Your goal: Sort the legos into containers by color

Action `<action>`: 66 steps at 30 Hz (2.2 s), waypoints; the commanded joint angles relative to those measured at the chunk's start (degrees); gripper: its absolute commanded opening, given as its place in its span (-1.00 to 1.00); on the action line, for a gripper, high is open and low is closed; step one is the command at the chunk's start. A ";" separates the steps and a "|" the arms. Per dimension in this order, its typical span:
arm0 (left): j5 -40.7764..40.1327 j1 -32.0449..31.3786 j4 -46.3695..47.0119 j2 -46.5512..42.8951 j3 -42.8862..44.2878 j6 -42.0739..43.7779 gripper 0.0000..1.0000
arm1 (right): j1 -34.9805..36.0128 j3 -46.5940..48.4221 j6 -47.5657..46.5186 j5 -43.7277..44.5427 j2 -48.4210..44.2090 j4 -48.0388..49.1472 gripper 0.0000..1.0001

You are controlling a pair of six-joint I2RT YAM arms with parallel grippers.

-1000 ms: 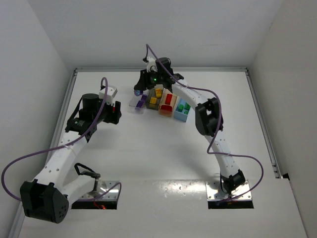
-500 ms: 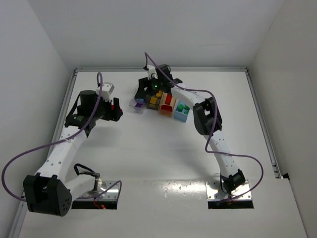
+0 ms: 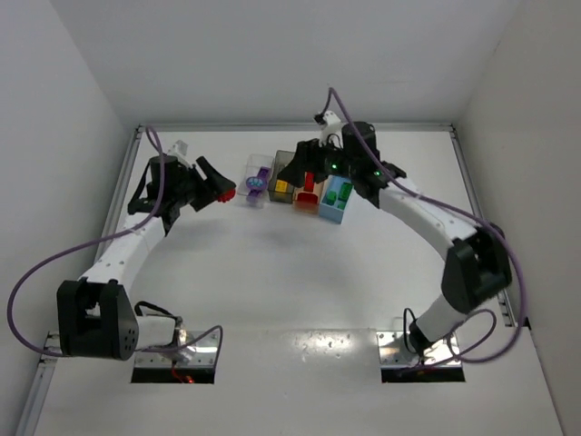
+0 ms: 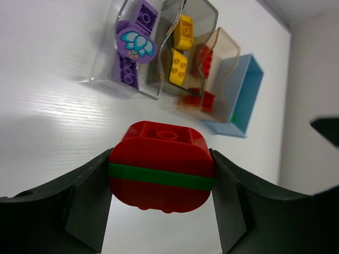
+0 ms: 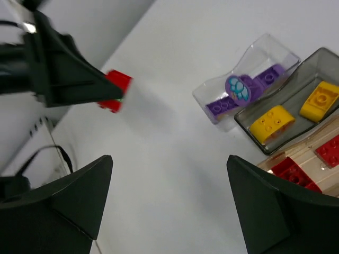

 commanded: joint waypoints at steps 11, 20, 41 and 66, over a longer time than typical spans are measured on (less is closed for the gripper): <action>0.54 -0.89 9.82 9.55 9.03 -26.00 -0.85 | 16.49 -5.32 21.26 37.96 -2.10 11.27 0.63; 2.46 -0.89 10.96 10.17 9.73 -32.60 -0.85 | 17.03 5.05 20.47 36.50 9.50 15.48 0.63; 5.28 -0.89 15.88 11.75 9.21 -36.47 -0.90 | 18.09 13.50 16.07 36.49 17.86 20.33 0.54; 4.75 -0.89 15.88 10.17 5.16 -35.41 -0.60 | 18.09 7.99 9.05 35.71 14.18 29.19 -1.00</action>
